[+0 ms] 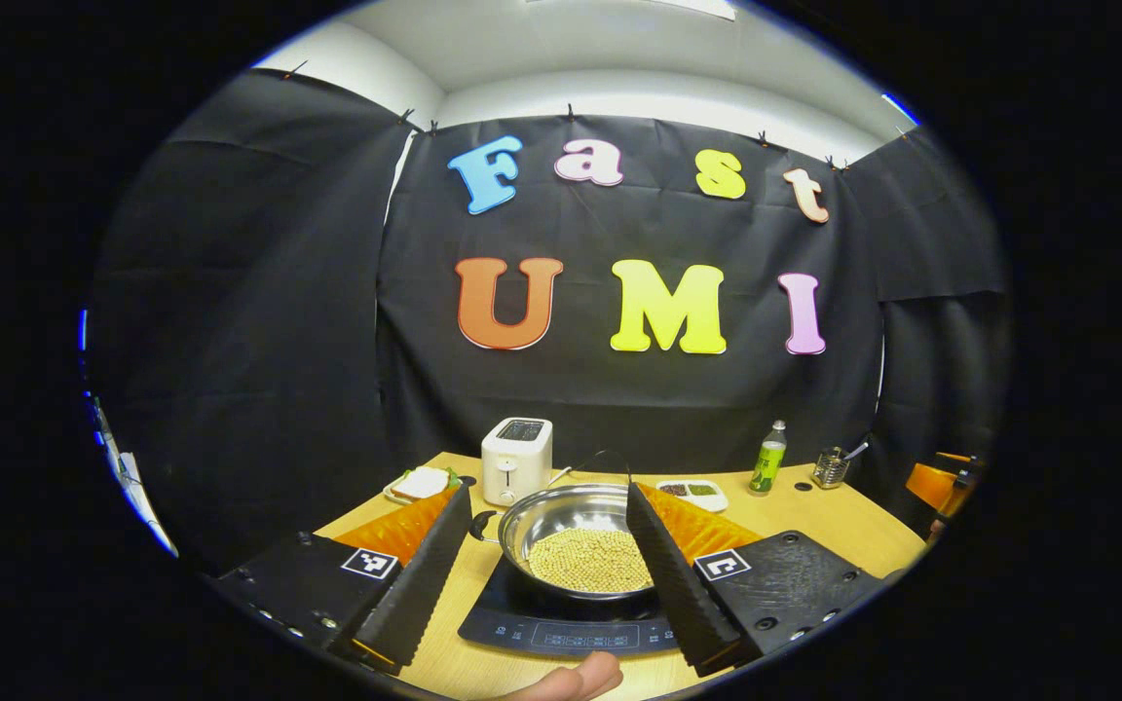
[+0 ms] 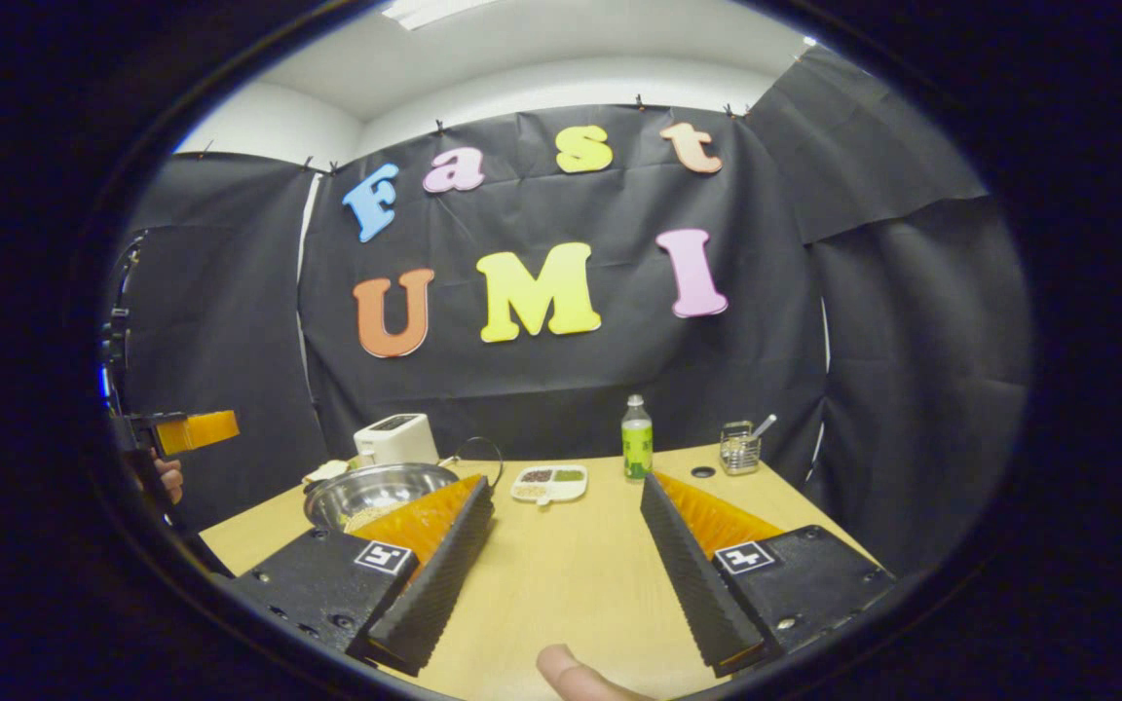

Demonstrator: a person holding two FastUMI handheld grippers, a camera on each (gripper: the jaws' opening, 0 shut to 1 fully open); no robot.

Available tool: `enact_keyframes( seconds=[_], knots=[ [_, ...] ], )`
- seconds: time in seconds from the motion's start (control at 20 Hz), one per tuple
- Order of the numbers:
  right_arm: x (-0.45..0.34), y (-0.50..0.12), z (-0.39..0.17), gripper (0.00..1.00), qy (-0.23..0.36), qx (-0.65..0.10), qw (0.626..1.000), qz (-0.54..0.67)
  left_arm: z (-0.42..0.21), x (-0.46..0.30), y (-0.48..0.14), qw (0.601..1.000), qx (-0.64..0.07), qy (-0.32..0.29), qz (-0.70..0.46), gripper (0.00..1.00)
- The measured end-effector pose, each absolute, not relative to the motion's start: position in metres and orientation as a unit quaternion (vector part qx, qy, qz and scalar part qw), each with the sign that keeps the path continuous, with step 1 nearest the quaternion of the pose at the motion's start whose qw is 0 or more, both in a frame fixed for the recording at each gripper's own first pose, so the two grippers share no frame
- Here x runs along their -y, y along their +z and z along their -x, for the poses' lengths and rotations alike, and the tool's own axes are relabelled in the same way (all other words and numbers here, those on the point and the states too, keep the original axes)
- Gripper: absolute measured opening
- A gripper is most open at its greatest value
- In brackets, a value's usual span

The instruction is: First push the handle of the pot to place it horizontally, then grasp the pot with both hands and set it on the induction cooktop.

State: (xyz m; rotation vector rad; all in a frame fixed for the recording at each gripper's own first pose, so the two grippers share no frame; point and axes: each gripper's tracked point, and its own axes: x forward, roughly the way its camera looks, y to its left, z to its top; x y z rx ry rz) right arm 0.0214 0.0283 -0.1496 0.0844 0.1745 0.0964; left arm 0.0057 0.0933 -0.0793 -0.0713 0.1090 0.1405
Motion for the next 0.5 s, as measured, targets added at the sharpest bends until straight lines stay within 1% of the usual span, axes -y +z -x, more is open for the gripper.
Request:
enact_keyframes(
  seconds=[0.15,0.35,0.5],
  knots=[
    [-0.008,-0.131,-0.005,0.98,0.023,-0.074,0.997,-0.021,0.012,-0.077,-0.057,0.997,-0.035,0.068,0.02,0.95],
    [0.018,-0.115,0.016,0.96,-0.011,-0.066,0.998,-0.004,0.035,-0.057,-0.04,0.998,-0.015,0.061,0.019,0.94],
    [0.024,-0.102,0.03,0.98,-0.018,-0.055,0.998,0.007,0.045,-0.051,-0.035,0.998,-0.003,0.067,0.02,0.94]
  ],
)
